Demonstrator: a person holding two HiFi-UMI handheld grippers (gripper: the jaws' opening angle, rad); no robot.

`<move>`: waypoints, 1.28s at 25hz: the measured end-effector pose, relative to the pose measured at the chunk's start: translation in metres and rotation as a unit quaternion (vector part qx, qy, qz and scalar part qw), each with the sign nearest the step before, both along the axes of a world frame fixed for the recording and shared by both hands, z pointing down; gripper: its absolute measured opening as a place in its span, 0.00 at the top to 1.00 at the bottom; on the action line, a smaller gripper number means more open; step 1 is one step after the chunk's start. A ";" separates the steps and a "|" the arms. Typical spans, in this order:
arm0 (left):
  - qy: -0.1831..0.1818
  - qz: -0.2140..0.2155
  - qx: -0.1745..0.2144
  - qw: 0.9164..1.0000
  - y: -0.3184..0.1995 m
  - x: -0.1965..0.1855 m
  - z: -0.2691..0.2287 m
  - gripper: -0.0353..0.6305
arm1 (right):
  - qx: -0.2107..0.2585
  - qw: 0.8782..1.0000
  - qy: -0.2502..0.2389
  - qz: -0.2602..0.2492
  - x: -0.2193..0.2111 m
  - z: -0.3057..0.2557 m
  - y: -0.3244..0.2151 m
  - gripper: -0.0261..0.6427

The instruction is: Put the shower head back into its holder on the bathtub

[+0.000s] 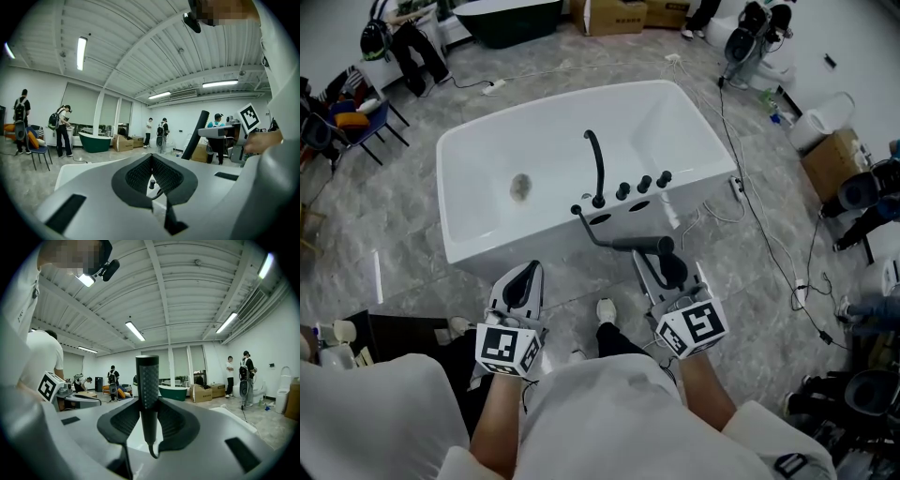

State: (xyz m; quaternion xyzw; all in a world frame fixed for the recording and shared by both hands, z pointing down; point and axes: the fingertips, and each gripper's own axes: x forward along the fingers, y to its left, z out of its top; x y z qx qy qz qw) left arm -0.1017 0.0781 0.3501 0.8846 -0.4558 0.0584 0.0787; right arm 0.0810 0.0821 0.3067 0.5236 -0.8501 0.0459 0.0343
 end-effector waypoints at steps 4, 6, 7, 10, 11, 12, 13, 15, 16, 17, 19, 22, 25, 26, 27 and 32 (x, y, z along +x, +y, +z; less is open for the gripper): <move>-0.004 -0.005 -0.004 1.000 -0.017 0.005 0.004 0.93 | -0.002 1.000 0.000 -0.009 0.004 0.003 -0.017 0.77; -0.005 -0.008 -0.004 1.000 -0.024 0.007 0.003 0.93 | -0.002 1.000 0.001 -0.015 0.006 0.004 -0.027 0.77; -0.006 -0.009 -0.004 1.000 -0.028 0.008 0.003 0.93 | -0.002 1.000 0.000 -0.017 0.006 0.004 -0.032 0.77; -0.012 -0.014 -0.008 1.000 -0.039 0.011 0.004 0.93 | 0.001 1.000 -0.002 -0.026 0.008 0.002 -0.048 0.77; -0.014 -0.016 -0.010 1.000 -0.043 0.012 0.004 0.93 | 0.002 1.000 -0.003 -0.028 0.009 0.002 -0.053 0.77; -0.016 -0.019 -0.011 1.000 -0.047 0.013 0.005 0.93 | 0.002 0.999 -0.003 -0.032 0.011 0.001 -0.058 0.77; -0.018 -0.021 -0.013 1.000 -0.052 0.015 0.005 0.93 | 0.003 0.999 -0.003 -0.035 0.012 0.000 -0.063 0.77; -0.021 -0.027 -0.018 0.999 -0.061 0.018 0.009 0.93 | 0.003 0.999 -0.003 -0.044 0.014 0.001 -0.073 0.77; -0.022 -0.030 -0.021 0.999 -0.065 0.019 0.011 0.93 | 0.002 0.999 -0.003 -0.048 0.015 0.002 -0.077 0.77; -0.022 -0.033 -0.023 0.999 -0.068 0.021 0.012 0.93 | 0.000 0.999 -0.003 -0.053 0.015 0.003 -0.082 0.77; -0.022 -0.039 -0.025 0.999 -0.074 0.023 0.014 0.93 | -0.005 0.998 -0.003 -0.061 0.015 0.007 -0.091 0.77; -0.021 -0.049 -0.028 0.998 -0.084 0.026 0.015 0.93 | -0.010 0.997 -0.002 -0.075 0.014 0.012 -0.103 0.77; -0.022 -0.062 -0.030 0.997 -0.094 0.029 0.018 0.93 | -0.014 0.996 -0.001 -0.089 0.015 0.016 -0.116 0.77; -0.022 -0.065 -0.031 0.997 -0.097 0.031 0.018 0.93 | -0.015 0.996 -0.001 -0.093 0.016 0.018 -0.121 0.77; -0.022 -0.069 -0.031 0.997 -0.100 0.033 0.019 0.93 | -0.016 0.995 -0.001 -0.098 0.017 0.019 -0.125 0.77; -0.021 -0.082 -0.026 0.996 -0.114 0.046 0.016 0.93 | -0.020 0.993 -0.001 -0.120 0.021 0.028 -0.145 0.77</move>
